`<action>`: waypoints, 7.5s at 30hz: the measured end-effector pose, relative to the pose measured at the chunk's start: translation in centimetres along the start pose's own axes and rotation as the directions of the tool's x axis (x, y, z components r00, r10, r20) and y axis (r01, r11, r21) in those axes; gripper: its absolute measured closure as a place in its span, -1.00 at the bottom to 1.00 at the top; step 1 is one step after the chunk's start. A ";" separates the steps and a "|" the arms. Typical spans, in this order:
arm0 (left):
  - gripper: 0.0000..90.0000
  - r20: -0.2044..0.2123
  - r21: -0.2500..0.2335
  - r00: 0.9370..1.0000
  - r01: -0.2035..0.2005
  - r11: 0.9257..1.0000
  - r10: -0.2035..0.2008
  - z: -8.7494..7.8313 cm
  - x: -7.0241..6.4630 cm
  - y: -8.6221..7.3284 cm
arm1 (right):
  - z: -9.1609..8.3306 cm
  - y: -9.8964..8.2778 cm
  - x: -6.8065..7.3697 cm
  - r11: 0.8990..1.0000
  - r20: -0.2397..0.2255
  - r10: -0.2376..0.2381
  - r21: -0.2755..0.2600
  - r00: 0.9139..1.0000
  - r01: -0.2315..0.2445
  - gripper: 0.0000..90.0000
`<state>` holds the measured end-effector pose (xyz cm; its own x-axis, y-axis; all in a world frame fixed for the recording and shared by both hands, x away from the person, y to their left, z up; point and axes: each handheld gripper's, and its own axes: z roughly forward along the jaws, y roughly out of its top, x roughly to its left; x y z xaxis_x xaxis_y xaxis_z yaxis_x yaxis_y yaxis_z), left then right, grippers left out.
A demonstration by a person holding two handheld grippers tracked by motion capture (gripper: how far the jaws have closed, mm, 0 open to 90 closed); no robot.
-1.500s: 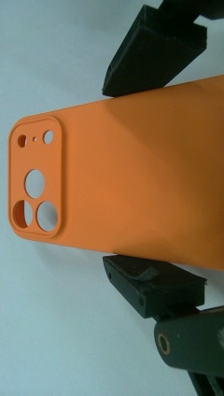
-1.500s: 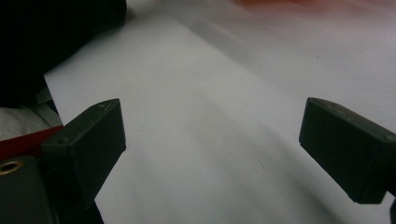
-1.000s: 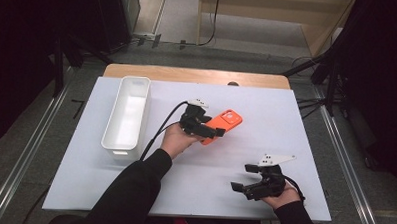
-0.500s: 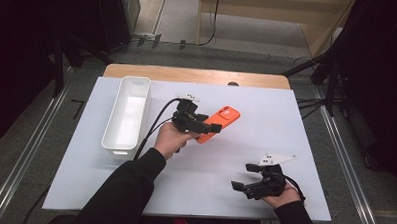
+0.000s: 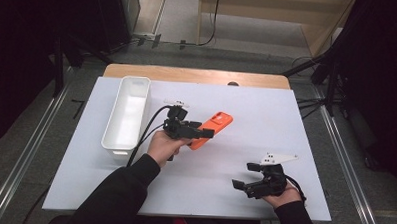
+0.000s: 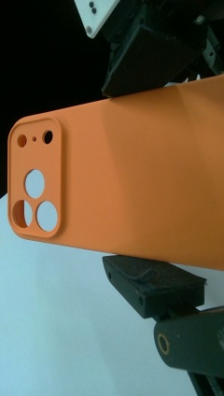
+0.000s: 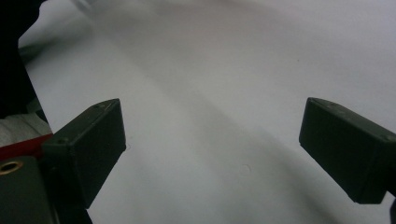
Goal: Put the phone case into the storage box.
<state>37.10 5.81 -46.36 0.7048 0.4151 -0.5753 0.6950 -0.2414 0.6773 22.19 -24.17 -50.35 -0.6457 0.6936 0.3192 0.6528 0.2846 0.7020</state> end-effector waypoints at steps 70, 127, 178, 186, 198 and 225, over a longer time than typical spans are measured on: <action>-0.64 -0.164 -0.187 0.985 0.026 0.982 -0.057 -1.4 -1.7 -5.3 | -0.1 8.9 0.0 0.962 0.004 0.249 -0.113 0.968 -0.247 -0.58; -0.64 -0.264 -0.229 0.963 -0.015 0.973 -0.047 0.3 -1.9 -6.0 | 3.2 12.3 -2.5 0.876 -0.029 0.463 -0.138 0.886 -0.462 -0.34; -0.64 -0.284 -0.259 0.958 -0.027 0.965 -0.050 0.5 -2.6 -6.5 | 5.9 13.2 -1.4 0.809 -0.051 0.567 -0.155 0.822 -0.567 0.49; -0.64 -0.295 -0.279 0.955 -0.041 0.959 -0.045 0.7 -2.8 -6.8 | 5.9 13.3 -1.4 0.807 -0.054 0.571 -0.146 0.819 -0.572 0.54; -0.64 -0.306 -0.300 0.949 -0.018 0.954 -0.079 0.7 -2.7 -7.1 | 6.3 14.3 -1.1 0.799 -0.050 0.587 -0.127 0.808 -0.588 0.62; -0.91 -0.316 -0.211 0.949 -0.086 0.974 0.015 1.2 -3.1 -6.2 | 5.9 15.1 -0.4 0.824 -0.063 0.553 -0.105 0.831 -0.557 0.66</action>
<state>30.77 4.99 -49.31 0.6343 0.6672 -0.3904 0.5858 -0.0853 0.8060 34.61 -16.19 -43.66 -0.2002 0.6922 0.6934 0.8560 -0.2208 0.4675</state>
